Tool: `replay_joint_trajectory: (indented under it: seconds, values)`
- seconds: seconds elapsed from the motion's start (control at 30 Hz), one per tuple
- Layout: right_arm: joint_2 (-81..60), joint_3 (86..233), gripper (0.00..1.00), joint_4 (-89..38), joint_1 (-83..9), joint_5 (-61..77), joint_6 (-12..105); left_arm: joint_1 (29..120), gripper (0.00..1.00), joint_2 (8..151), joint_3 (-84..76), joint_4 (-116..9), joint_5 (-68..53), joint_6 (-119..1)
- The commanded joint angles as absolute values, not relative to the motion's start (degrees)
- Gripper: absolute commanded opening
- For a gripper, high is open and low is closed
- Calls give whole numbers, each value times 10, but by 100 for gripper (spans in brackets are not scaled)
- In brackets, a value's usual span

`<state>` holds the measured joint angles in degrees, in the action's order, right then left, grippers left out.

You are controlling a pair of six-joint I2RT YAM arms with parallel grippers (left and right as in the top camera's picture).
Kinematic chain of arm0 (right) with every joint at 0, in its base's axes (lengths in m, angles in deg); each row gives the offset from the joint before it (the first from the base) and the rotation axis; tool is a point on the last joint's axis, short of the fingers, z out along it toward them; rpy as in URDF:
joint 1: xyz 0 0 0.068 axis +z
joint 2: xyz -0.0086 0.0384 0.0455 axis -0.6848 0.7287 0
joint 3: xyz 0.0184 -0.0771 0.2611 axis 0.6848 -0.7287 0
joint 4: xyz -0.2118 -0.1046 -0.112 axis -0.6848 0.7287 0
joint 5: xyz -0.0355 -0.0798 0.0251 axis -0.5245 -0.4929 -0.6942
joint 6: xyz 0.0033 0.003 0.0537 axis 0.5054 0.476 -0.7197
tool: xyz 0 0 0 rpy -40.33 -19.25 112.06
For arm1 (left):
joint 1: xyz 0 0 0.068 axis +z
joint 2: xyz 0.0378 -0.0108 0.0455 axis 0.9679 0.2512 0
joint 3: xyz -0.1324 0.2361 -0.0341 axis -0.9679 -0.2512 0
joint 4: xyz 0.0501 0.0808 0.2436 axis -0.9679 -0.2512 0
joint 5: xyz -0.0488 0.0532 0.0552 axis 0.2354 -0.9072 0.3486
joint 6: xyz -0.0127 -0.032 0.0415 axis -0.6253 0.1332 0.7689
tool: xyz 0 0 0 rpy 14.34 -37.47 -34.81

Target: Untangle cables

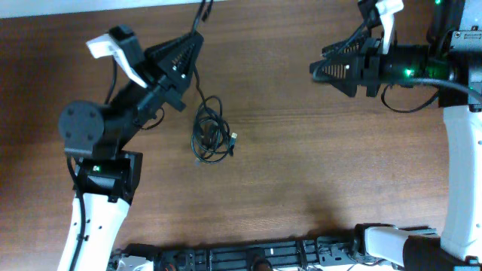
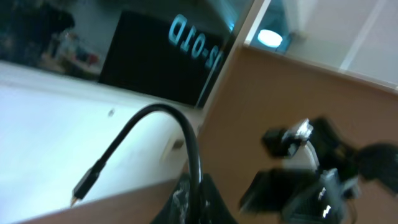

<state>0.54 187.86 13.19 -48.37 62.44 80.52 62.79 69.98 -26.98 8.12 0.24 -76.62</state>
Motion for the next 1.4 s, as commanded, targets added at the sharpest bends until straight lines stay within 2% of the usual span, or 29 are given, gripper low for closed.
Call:
replay_joint_trajectory:
  seconds: [0.0, 0.2, 0.43, 0.77, 0.93, 1.1, 1.13, 1.23, 1.27, 1.3, 1.37]
  values:
    - [0, 1881, 67, 157, -477, 616, 930, 629, 0, 695, -262, 124, -27, -887]
    - [11, 1876, 67, 185, -411, 586, 1005, 628, 0, 696, -262, 156, -49, -1038]
    - [65, 1876, 67, 185, -298, 497, 1023, 628, 0, 695, -260, 184, -91, -1157]
    - [158, 1876, 66, 144, -216, 499, 1099, 627, 0, 695, -213, 183, -112, -1179]
    - [199, 1876, 65, 65, -174, 516, 1099, 617, 0, 696, -184, 163, -123, -1179]
    - [221, 1876, 59, -19, -138, 525, 1092, 589, 0, 696, -163, 153, -155, -1179]
    - [224, 1876, 52, -29, -132, 525, 1092, 586, 0, 696, -160, 153, -161, -1179]
    - [230, 1876, 51, -36, -119, 526, 1092, 586, 0, 696, -151, 153, -163, -1179]
    - [232, 1876, 24, -36, -115, 525, 1092, 586, 0, 696, -147, 153, -163, -1179]
    - [232, 1876, 4, -35, -113, 523, 1092, 586, 0, 696, -145, 153, -163, -1179]
    - [232, 1876, 4, -32, -113, 522, 1085, 586, 0, 696, -140, 153, -164, -1179]
